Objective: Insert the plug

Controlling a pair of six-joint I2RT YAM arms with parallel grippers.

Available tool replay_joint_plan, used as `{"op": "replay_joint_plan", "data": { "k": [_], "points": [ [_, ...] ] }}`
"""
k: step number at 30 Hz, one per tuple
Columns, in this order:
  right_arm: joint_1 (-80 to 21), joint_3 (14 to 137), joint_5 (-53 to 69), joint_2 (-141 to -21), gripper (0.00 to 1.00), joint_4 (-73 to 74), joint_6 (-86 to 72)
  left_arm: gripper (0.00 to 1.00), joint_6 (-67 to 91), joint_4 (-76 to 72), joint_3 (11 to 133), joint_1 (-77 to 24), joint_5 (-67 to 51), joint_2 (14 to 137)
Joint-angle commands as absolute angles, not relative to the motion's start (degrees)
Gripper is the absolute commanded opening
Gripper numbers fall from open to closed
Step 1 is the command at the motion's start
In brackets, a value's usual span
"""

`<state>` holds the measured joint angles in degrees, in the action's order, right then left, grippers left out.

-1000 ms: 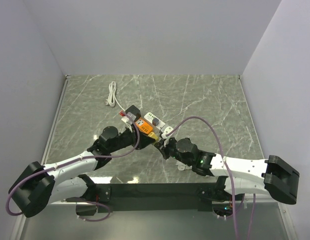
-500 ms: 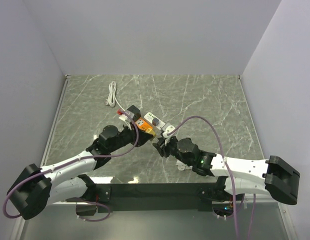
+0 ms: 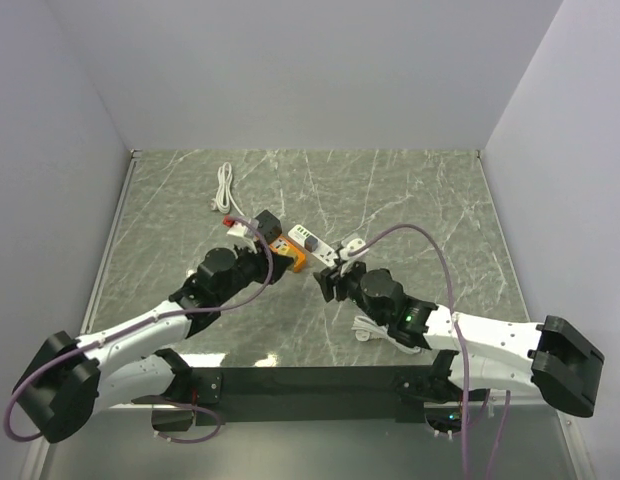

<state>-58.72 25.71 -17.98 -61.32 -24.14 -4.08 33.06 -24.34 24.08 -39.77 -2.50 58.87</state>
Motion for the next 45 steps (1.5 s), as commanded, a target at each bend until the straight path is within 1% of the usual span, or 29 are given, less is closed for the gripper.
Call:
{"op": "replay_joint_plan", "data": {
  "k": [1, 4, 5, 6, 10, 16, 20, 22, 23, 24, 32, 35, 41, 45],
  "points": [
    [-56.3, 27.5, -23.5, -62.6, 0.66, -23.6, -9.1, 0.01, 31.9, -24.9, 27.9, -39.6, 3.7, 62.5],
    [-53.4, 29.3, -24.2, -66.3, 0.66, -21.1, -12.8, 0.01, 32.0, -25.9, 29.4, -39.6, 3.3, 68.2],
    [-52.7, 29.6, -24.0, -67.3, 0.65, -19.7, -13.8, 0.01, 32.0, -27.0, 29.4, -39.6, 2.6, 70.4],
    [-50.7, 30.0, -23.4, -69.0, 0.61, -19.3, -15.1, 0.01, 32.2, -28.8, 29.5, -39.6, 1.8, 71.4],
    [-46.9, 29.3, -22.1, -71.7, 0.58, -19.4, -18.1, 0.01, 32.4, -30.7, 31.2, -39.6, 0.7, 75.4],
    [-44.9, 31.1, -23.4, -77.9, 0.52, -17.1, -20.7, 0.01, 33.0, -33.7, 33.5, -39.6, -0.3, 81.7],
    [-44.3, 32.6, -21.6, -82.0, 0.48, -14.9, -22.8, 0.01, 33.3, -35.2, 35.7, -39.7, -1.6, 87.2],
    [-44.1, 32.6, -20.7, -83.4, 0.34, -15.0, -23.7, 0.01, 33.2, -35.3, 37.1, -39.7, -2.5, 88.8],
    [-44.0, 32.5, -20.5, -83.6, 0.16, -14.9, -24.1, 0.01, 33.2, -35.5, 37.4, -39.8, -2.5, 90.0],
    [-44.1, 32.4, -20.6, -84.0, 0.04, -14.7, -24.7, 0.01, 33.3, -35.8, 37.7, -39.8, -3.0, 90.5],
    [-43.5, 31.6, -17.7, -84.8, 0.05, -14.9, -25.8, 0.01, 33.0, -35.6, 40.5, -40.4, -1.5, 95.0],
    [-43.5, 30.7, -17.6, -83.1, 0.13, -14.9, -25.8, 0.01, 33.0, -35.5, 40.5, -40.5, -0.8, 95.6],
    [-43.5, 29.4, -15.9, -80.4, 0.27, -16.1, -24.8, 0.01, 33.2, -35.3, 41.0, -40.5, -0.8, 96.9],
    [-43.5, 30.0, -16.3, -82.2, 0.28, -15.6, -24.8, 0.01, 33.3, -35.6, 40.7, -40.4, -0.6, 97.4]
  ]
}}
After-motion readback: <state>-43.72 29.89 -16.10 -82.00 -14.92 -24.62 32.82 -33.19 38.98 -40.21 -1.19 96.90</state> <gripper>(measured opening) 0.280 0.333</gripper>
